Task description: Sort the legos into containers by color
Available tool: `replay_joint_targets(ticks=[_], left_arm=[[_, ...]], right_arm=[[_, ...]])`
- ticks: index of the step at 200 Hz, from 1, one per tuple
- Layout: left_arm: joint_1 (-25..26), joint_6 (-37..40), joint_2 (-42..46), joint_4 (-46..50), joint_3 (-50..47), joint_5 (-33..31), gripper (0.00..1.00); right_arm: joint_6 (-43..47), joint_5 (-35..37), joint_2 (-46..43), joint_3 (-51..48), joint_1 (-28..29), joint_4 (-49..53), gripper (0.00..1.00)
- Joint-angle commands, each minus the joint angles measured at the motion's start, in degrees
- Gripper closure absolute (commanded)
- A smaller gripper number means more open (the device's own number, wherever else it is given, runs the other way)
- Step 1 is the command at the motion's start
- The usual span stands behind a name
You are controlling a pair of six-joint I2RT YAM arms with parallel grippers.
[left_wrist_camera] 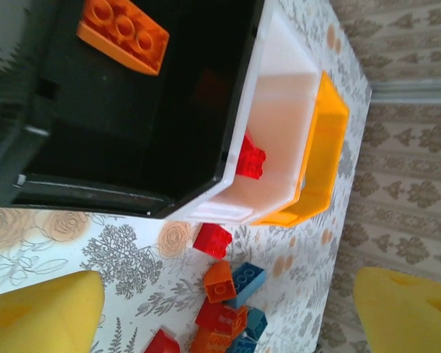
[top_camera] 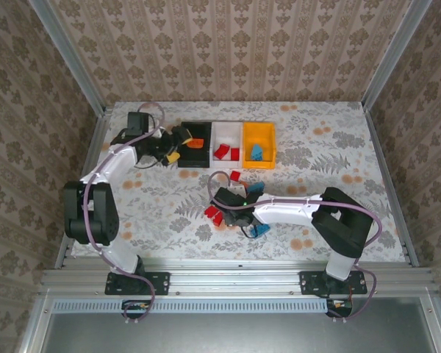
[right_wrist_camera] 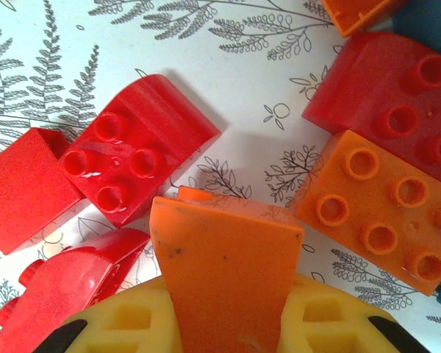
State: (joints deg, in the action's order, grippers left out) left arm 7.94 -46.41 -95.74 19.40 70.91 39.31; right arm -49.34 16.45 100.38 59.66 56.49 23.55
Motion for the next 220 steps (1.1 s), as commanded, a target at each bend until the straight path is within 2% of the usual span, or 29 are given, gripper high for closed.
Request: replay_joint_targets(ticks=[1,57,96,125,154,182,220], left_arm=[[-1.8,-1.0,2.6,-1.1,0.0,1.7,0.1],[-7.1,-2.7,4.1,-2.8,-0.6,3.0,0.1],[-10.8,-2.9,4.1,-2.9,-0.8,2.8,0.1],[-12.6,-3.7,3.5,-3.5,-1.4,2.8,0.1],[-13.1,-5.0,2.9,-4.8,-1.8,3.8,0.1],[-12.8,-5.4,2.6,-5.4,-2.4,3.7,0.1],[-11.9,-5.9,2.1,-6.0,-2.6,4.0,0.1]], right_arm=[[1.1,3.3,-2.0,0.7,0.2,3.1,0.8],[2.6,6.3,-11.3,1.4,0.5,6.9,0.79],[9.1,7.2,-9.1,10.4,0.0,8.4,0.79],[13.5,6.7,-3.0,19.2,-2.7,3.7,0.79],[16.6,2.6,5.4,29.6,-6.2,0.3,0.79],[18.9,-1.9,16.7,40.8,-9.3,0.3,0.79],[24.1,-3.9,31.2,59.1,-11.5,4.9,0.78]])
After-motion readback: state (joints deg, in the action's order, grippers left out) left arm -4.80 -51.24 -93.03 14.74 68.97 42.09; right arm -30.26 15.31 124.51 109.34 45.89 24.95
